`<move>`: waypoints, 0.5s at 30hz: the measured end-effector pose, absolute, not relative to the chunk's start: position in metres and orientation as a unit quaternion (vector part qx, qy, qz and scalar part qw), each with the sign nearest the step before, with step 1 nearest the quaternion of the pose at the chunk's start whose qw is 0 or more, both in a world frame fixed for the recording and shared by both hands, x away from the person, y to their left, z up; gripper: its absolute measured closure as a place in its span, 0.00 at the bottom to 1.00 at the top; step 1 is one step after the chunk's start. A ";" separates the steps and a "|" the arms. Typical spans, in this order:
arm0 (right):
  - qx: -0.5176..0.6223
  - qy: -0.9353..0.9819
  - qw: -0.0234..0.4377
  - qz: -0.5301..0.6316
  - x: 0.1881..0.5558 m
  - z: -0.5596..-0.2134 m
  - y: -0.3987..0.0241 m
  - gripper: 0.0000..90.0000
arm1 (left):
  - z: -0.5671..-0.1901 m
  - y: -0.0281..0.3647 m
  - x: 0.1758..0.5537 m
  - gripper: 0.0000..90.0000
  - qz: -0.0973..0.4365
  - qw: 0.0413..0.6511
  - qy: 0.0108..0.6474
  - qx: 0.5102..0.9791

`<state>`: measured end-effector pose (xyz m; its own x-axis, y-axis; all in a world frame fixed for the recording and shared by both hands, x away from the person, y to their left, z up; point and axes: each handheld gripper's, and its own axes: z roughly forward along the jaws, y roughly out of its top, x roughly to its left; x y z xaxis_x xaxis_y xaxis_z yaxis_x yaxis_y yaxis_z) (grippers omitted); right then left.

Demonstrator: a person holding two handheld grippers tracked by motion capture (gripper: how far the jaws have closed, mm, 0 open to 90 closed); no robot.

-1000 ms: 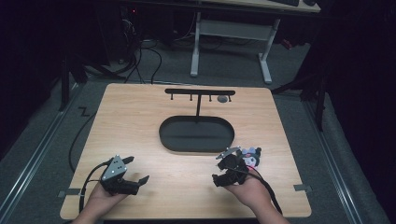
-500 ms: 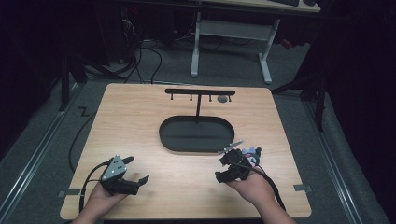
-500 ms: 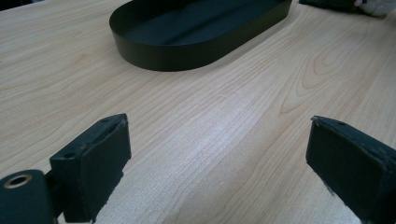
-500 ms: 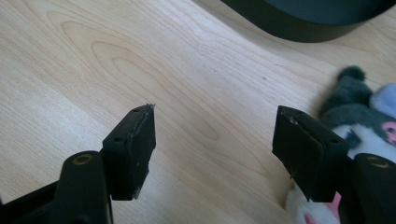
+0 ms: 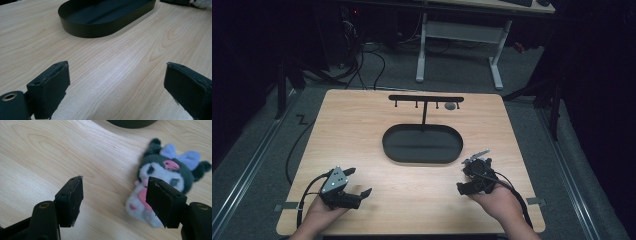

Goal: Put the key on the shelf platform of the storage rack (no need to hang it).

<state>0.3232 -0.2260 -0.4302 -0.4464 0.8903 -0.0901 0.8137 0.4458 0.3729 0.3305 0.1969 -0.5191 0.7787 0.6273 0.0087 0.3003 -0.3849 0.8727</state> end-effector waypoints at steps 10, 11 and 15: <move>0.533 0.823 0.148 0.127 0.320 -0.427 -0.249 0.32 | -0.519 0.197 0.331 0.08 0.171 0.474 0.285 0.815; 0.537 0.821 0.148 0.127 0.320 -0.428 -0.252 0.32 | -0.519 0.197 0.331 0.08 0.171 0.475 0.285 0.815; 0.548 0.813 0.151 0.126 0.319 -0.433 -0.259 0.28 | -0.519 0.197 0.331 0.08 0.171 0.475 0.285 0.815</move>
